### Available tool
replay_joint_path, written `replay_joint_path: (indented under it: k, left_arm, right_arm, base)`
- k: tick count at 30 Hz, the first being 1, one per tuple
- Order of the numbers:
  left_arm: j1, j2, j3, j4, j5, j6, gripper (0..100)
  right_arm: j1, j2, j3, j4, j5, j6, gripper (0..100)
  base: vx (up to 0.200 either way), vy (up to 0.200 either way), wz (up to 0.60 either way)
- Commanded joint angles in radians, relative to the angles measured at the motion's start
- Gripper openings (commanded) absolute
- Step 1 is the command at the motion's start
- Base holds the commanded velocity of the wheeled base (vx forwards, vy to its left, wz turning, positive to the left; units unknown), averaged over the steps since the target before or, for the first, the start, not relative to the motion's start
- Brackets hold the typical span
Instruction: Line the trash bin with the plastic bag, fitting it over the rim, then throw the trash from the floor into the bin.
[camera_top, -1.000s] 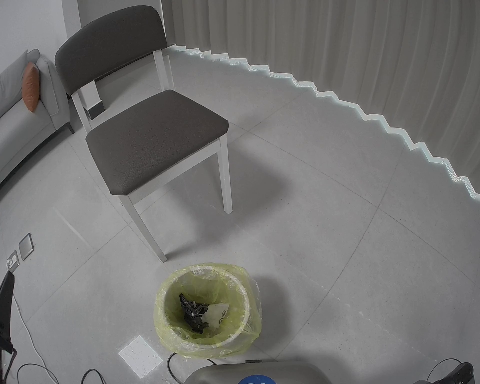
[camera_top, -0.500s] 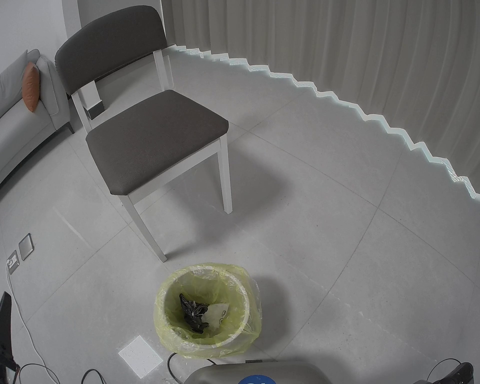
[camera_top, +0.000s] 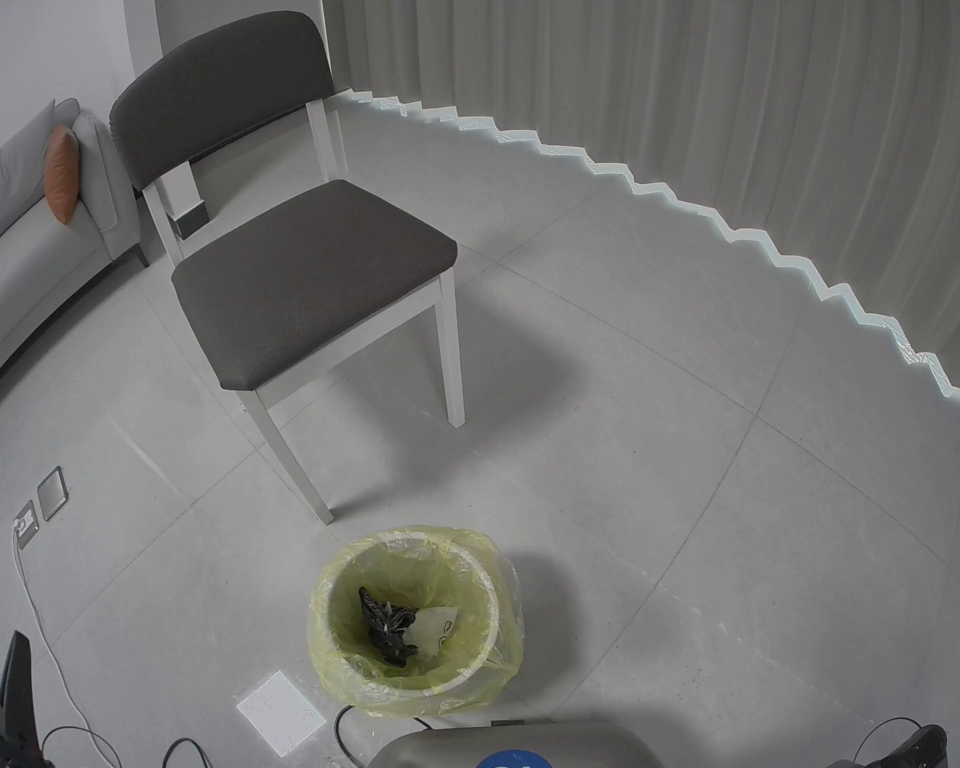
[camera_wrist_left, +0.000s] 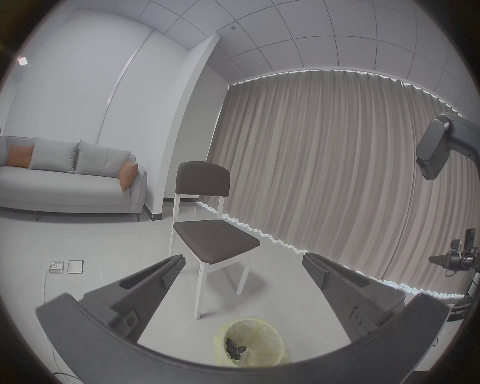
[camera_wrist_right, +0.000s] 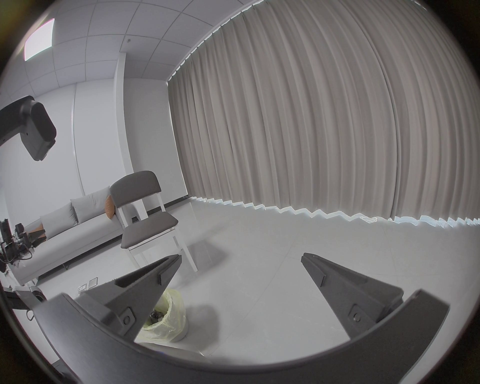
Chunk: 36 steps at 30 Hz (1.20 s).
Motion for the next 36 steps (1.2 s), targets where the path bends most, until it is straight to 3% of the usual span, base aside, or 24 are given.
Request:
replay_joint_path:
  k: [1, 13, 19, 22, 28, 36]
  left_arm:
    - [-0.001, -0.05, -0.001, 0.017, -0.004, 0.001, 100]
    - [-0.003, -0.053, 0.073, 0.008, 0.02, 0.067, 100]
    - [-0.003, -0.053, 0.188, -0.047, 0.103, 0.197, 100]
    - [-0.003, -0.053, 0.232, -0.081, 0.132, 0.2, 100]
    - [-0.003, -0.053, 0.231, 0.023, 0.211, 0.21, 100]
    - [-0.001, -0.053, 0.232, 0.053, 0.209, 0.211, 100]
  right_arm:
    - [0.0, 0.0, 0.041, -0.04, -0.005, -0.005, 100]
    - [0.0, 0.0, 0.133, -0.198, -0.013, -0.012, 100]
    - [0.0, 0.0, 0.222, -0.336, -0.014, -0.023, 100]
    - [0.0, 0.0, 0.257, -0.389, -0.016, -0.046, 100]
    - [0.0, 0.0, 0.308, -0.475, -0.031, -0.086, 100]
    - [0.0, 0.0, 0.345, -0.572, -0.056, -0.118, 100]
  base:
    - [0.0, 0.0, 0.0]
    - [0.0, 0.0, 0.0]
    - [0.0, 0.0, 0.0]
    - [0.0, 0.0, 0.0]
    - [0.0, 0.0, 0.0]
    - [0.0, 0.0, 0.0]
